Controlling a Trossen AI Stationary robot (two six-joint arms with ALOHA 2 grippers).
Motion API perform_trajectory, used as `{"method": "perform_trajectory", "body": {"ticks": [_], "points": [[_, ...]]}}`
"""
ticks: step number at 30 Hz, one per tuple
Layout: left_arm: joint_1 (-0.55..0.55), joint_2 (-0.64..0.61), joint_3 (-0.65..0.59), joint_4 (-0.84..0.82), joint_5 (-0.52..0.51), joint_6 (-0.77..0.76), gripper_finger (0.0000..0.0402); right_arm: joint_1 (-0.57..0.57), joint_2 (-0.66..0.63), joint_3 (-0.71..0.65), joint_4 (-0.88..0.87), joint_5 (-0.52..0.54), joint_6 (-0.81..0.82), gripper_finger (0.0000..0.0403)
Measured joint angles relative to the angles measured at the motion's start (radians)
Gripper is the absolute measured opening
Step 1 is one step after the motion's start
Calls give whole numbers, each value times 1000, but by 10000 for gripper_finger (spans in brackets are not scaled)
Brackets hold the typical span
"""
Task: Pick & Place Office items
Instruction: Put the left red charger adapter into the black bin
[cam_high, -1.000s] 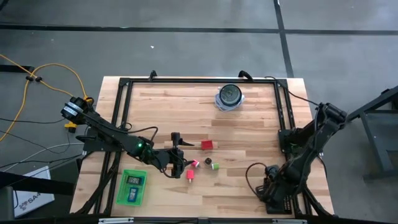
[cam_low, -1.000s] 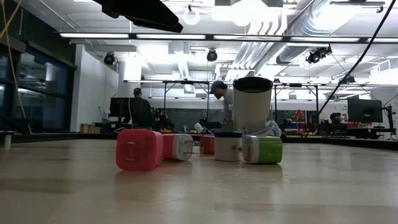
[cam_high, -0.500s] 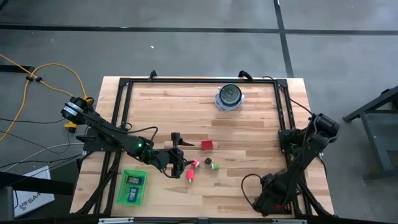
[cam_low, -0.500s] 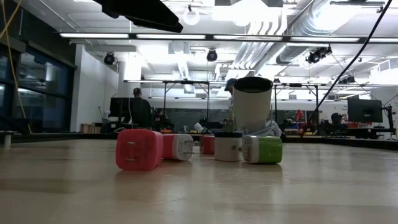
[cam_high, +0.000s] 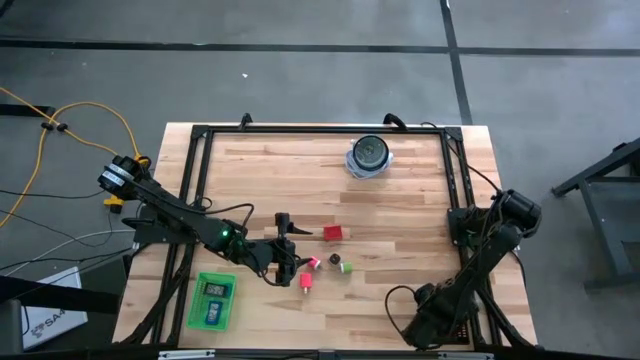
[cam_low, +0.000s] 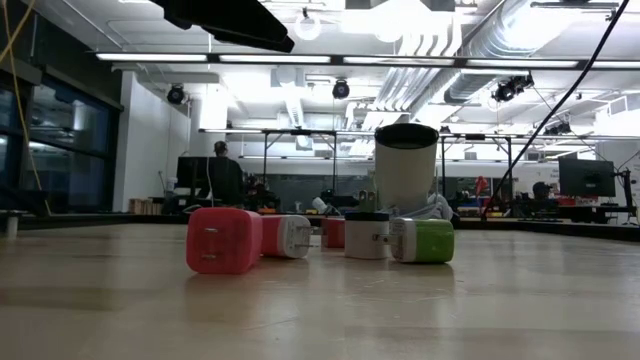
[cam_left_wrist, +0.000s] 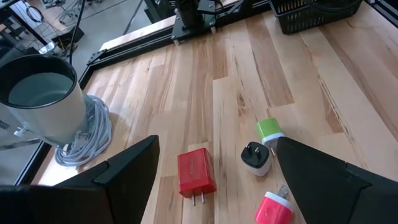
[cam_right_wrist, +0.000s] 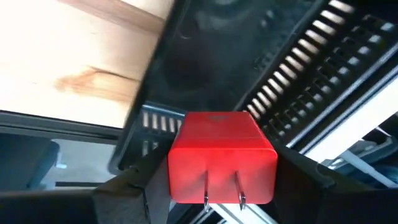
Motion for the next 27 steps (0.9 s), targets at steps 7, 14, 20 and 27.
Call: {"method": "perform_trajectory", "body": {"ticks": [7, 14, 20, 27], "points": [[0, 0, 0, 0, 0, 0, 317, -3, 0, 0, 12, 15, 10, 217], [0, 0, 0, 0, 0, 0, 317, -3, 0, 0, 15, 19, 14, 223], [0, 0, 0, 0, 0, 0, 317, -3, 0, 0, 15, -7, 14, 215], [0, 0, 0, 0, 0, 0, 317, -1, 0, 0, 15, -5, 18, 217]]}}
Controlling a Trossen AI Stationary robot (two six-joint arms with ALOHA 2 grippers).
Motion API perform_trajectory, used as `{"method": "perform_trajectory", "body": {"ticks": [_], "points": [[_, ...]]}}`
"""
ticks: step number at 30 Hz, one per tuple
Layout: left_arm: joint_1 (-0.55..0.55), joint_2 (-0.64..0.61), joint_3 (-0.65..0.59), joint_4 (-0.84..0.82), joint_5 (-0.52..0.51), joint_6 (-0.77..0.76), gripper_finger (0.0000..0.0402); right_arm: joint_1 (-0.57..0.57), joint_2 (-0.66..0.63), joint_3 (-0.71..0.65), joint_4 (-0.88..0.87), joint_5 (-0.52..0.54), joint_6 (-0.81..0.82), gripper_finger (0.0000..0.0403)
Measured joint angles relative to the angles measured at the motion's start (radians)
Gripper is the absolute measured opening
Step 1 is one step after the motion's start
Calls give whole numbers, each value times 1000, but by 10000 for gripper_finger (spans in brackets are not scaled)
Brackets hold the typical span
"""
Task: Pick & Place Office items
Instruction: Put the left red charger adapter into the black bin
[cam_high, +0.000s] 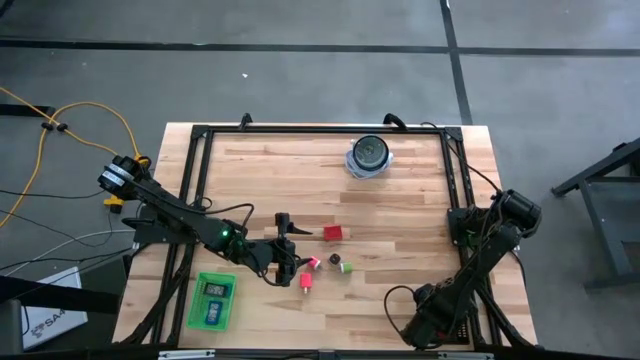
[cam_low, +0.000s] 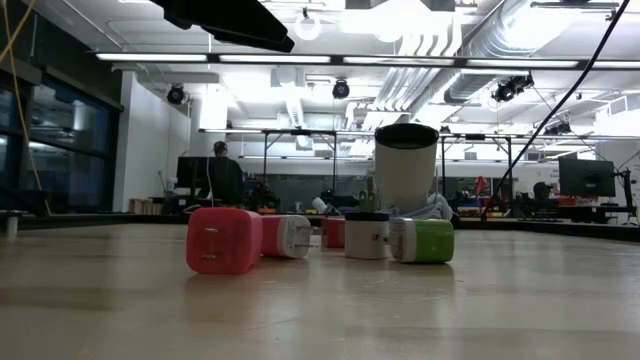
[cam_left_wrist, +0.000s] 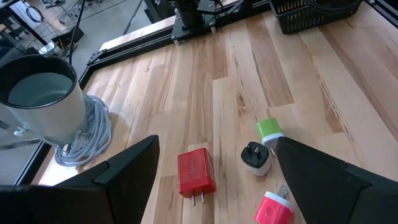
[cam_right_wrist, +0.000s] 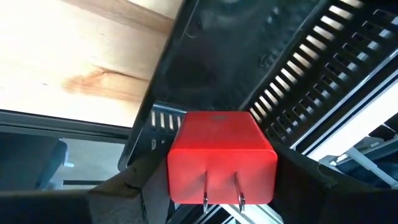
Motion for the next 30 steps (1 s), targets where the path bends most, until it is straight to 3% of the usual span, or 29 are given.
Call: {"method": "perform_trajectory", "body": {"ticks": [19, 30], "points": [[-3, 0, 0, 0, 19, -15, 317, 66, 3, -8, 15, 175, 111, 210], [-3, 0, 0, 0, 26, -23, 317, 66, 4, -48, 55, 178, 125, 215]]}}
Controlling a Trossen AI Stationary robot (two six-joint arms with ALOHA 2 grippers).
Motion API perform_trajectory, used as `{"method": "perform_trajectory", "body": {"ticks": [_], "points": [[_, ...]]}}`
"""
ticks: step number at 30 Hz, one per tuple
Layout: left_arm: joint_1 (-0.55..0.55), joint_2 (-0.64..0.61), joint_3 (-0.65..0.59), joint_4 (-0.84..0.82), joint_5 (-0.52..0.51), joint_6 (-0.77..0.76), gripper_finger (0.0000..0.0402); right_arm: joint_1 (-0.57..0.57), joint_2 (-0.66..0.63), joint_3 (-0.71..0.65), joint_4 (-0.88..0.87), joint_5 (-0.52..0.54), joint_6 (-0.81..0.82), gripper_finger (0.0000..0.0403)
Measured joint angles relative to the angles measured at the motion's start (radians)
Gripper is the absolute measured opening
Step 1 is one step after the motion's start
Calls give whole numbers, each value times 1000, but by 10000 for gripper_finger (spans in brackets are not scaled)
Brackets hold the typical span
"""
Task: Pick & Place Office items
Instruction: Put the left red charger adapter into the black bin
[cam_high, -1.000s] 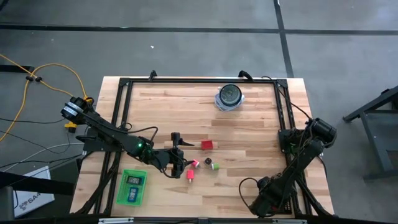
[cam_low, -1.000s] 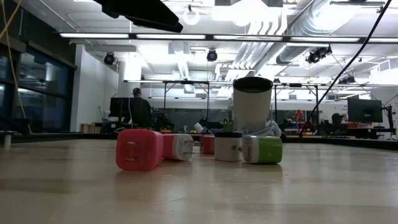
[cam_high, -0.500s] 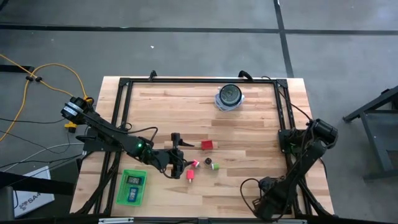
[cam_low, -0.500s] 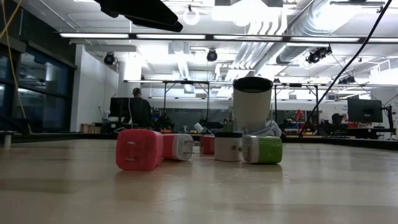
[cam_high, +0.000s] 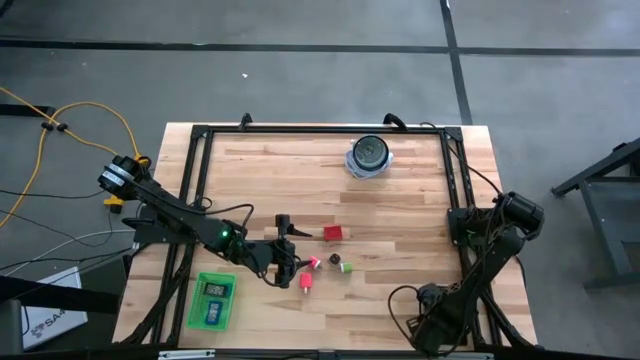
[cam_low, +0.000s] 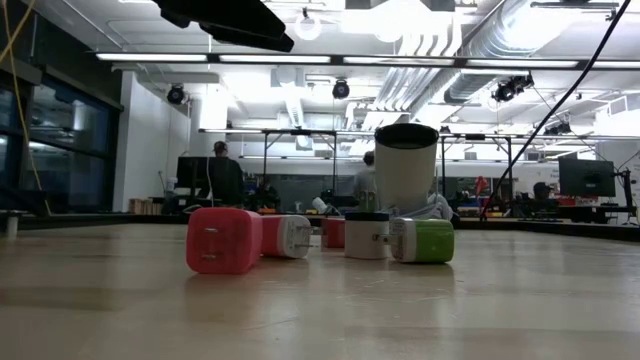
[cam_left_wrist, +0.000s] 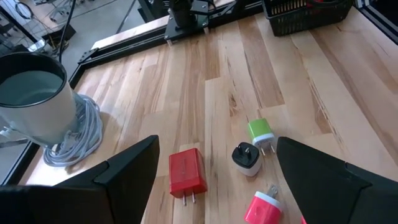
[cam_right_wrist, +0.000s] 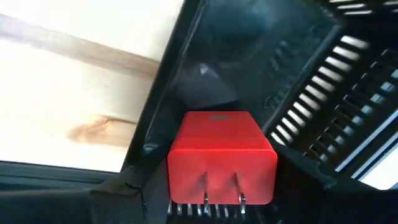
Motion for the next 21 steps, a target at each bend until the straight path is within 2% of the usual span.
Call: {"method": "perform_trajectory", "body": {"ticks": [9, 21], "points": [[0, 0, 0, 0, 0, 0, 317, 0, 0, 0, 24, -4, 5, 231], [0, 0, 0, 0, 0, 0, 317, 0, 1, 0, 11, -32, -21, 231]]}}
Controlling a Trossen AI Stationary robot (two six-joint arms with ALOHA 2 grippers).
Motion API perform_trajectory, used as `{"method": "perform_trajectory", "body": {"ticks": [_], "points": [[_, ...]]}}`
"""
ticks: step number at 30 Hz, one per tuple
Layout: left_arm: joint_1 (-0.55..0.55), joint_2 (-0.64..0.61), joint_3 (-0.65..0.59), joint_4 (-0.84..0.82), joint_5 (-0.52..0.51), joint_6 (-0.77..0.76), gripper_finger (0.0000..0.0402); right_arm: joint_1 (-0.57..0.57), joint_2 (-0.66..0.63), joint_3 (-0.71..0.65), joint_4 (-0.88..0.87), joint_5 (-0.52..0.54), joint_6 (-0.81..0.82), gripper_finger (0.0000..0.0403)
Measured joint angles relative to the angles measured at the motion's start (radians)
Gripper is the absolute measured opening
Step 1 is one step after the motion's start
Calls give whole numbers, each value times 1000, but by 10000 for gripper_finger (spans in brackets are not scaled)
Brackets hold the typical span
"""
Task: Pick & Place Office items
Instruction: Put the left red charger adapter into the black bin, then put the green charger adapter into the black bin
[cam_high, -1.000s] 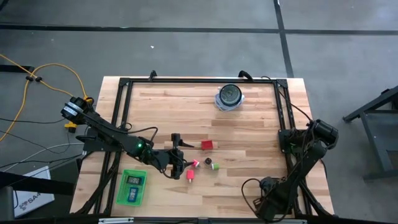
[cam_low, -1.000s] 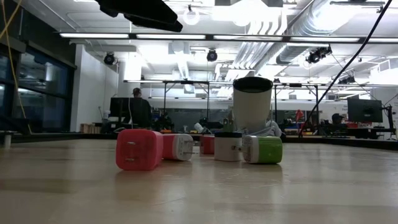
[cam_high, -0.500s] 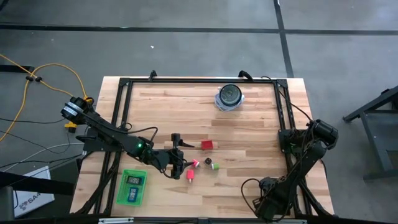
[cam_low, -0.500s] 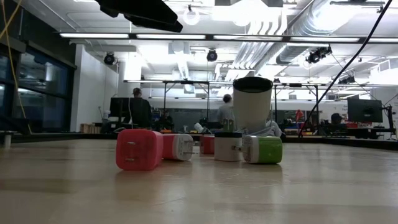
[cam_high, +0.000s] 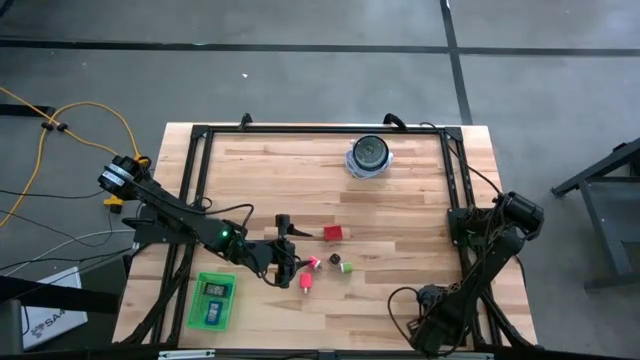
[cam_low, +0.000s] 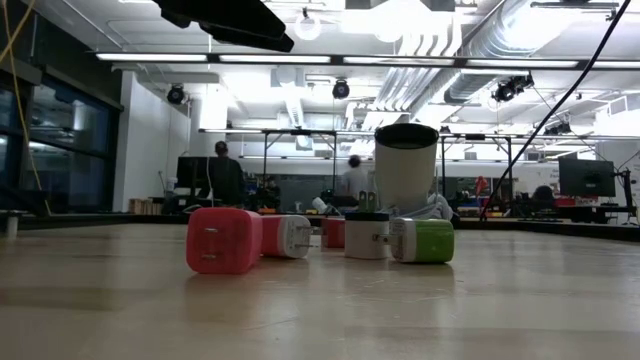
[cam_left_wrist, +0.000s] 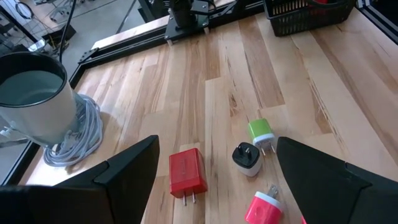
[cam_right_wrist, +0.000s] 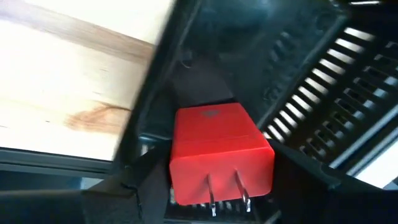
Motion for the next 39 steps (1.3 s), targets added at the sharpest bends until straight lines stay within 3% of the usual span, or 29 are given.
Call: {"method": "perform_trajectory", "body": {"ticks": [39], "points": [[0, 0, 0, 0, 0, 0, 317, -2, -89, 1, -24, 21, 46, 231]]}}
